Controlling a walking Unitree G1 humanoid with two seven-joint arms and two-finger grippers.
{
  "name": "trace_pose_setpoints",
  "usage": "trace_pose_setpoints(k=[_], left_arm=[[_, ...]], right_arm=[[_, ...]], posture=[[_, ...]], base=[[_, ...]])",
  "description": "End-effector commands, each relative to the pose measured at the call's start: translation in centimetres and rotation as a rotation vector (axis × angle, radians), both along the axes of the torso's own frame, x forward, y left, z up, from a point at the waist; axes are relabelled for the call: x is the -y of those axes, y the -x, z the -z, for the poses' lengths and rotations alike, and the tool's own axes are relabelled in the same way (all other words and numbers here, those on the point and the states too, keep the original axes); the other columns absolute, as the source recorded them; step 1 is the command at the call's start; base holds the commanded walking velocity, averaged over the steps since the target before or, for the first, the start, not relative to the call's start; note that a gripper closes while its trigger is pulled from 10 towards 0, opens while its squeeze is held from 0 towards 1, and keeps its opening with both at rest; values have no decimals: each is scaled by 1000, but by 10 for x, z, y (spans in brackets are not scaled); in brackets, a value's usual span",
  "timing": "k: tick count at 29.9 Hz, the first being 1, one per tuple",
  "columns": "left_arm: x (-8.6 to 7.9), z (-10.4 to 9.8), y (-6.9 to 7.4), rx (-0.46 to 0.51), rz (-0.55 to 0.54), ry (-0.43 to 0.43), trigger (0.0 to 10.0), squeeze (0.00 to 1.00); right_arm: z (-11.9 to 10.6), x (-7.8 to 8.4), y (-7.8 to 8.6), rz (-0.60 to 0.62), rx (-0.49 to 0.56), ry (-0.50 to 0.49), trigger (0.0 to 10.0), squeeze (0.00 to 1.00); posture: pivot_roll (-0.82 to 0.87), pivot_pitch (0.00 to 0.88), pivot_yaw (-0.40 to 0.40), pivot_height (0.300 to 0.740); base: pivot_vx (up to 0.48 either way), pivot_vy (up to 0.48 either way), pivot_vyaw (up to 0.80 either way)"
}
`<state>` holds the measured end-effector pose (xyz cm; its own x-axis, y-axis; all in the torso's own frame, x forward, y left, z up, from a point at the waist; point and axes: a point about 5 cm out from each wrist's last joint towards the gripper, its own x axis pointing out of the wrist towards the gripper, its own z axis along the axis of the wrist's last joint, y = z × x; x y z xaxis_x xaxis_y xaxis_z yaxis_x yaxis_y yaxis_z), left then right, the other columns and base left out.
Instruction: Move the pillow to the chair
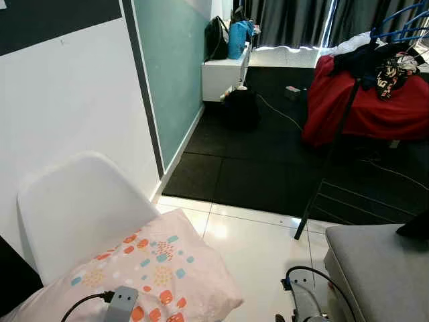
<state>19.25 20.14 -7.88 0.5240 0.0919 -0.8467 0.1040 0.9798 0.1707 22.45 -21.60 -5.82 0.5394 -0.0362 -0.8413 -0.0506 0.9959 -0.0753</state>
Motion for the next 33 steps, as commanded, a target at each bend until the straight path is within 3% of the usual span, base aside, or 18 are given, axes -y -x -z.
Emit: trace_pose_setpoints(k=[1,33], left_arm=[[0,1,2,-14,14,-4,10000,0],[2,1,1,6,25,-4,10000,0]], right_arm=[[3,0,6,-7,-17,8,10000,0],[4,0,6,-12,-20,8,10000,0]], posture=[[-210,38,34,740],[-211,25,36,740]], base=[[0,0,-688],[0,0,-687]])
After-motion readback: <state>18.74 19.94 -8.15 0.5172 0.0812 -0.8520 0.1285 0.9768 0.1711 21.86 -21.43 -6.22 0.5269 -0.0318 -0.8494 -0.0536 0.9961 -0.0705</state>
